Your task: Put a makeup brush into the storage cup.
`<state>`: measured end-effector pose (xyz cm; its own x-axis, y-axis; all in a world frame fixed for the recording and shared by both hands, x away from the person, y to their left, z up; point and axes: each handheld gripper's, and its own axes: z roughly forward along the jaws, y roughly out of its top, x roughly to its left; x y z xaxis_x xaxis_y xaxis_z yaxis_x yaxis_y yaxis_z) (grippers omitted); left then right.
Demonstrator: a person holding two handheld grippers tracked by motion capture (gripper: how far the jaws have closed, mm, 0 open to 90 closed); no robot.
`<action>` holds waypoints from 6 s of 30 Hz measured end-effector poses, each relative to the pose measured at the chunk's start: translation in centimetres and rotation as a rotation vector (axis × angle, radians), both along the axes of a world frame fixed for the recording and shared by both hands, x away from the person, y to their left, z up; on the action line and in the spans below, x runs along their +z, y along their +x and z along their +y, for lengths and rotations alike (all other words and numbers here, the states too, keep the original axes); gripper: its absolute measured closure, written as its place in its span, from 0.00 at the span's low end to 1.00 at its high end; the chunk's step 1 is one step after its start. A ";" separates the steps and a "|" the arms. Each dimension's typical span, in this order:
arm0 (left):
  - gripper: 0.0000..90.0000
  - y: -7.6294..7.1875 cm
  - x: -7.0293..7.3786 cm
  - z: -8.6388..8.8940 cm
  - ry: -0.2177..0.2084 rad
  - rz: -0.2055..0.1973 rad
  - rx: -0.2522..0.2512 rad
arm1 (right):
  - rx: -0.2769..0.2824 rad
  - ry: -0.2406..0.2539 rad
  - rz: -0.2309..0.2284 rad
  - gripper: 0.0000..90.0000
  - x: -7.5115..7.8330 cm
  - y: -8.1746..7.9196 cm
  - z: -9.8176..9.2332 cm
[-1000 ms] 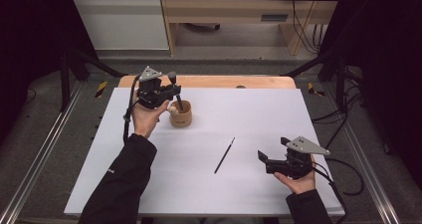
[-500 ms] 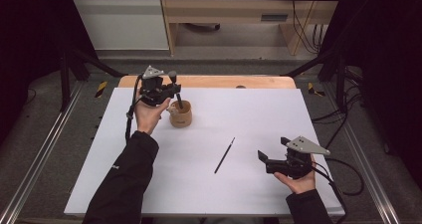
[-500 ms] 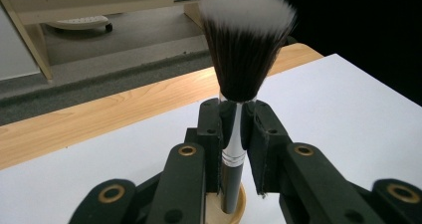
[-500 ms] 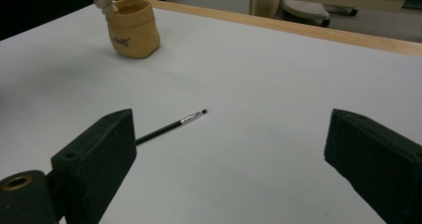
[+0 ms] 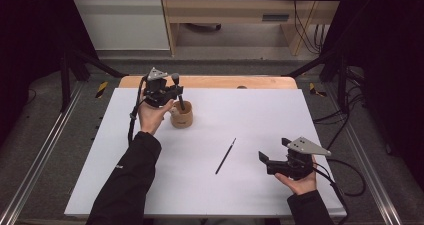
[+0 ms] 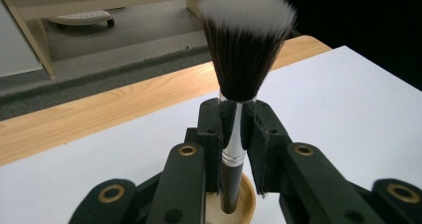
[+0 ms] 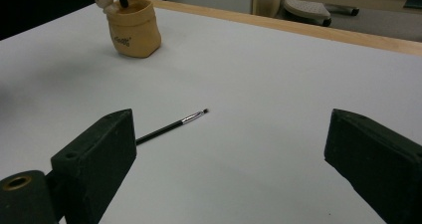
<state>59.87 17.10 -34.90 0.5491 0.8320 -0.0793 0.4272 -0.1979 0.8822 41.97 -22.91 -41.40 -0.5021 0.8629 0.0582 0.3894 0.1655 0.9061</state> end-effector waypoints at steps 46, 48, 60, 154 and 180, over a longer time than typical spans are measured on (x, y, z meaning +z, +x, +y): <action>0.86 0.2 -4.6 -1.0 0.068 0.068 -0.023 | 0.007 -0.001 0.005 0.08 -0.1 0.0 0.2; 0.86 0.1 -4.8 -1.1 0.079 0.069 -0.027 | 0.007 0.000 0.004 0.08 -0.1 0.0 0.2; 0.85 0.1 -5.3 -1.8 0.114 0.081 -0.035 | 0.005 0.002 0.006 0.07 -0.1 0.0 0.2; 0.18 -15.3 -6.1 5.7 -0.045 -0.073 -0.109 | -0.008 0.027 -0.005 0.07 0.5 -0.4 -0.3; 0.16 -16.3 -7.4 7.4 -0.047 -0.051 -0.090 | -0.014 0.016 0.003 0.07 0.3 -0.3 -0.2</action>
<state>43.61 24.46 -42.30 0.6253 0.7754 -0.0874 0.3639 -0.1907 0.9117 41.65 -23.14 -41.10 -0.4896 0.8688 0.0735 0.3946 0.1457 0.9072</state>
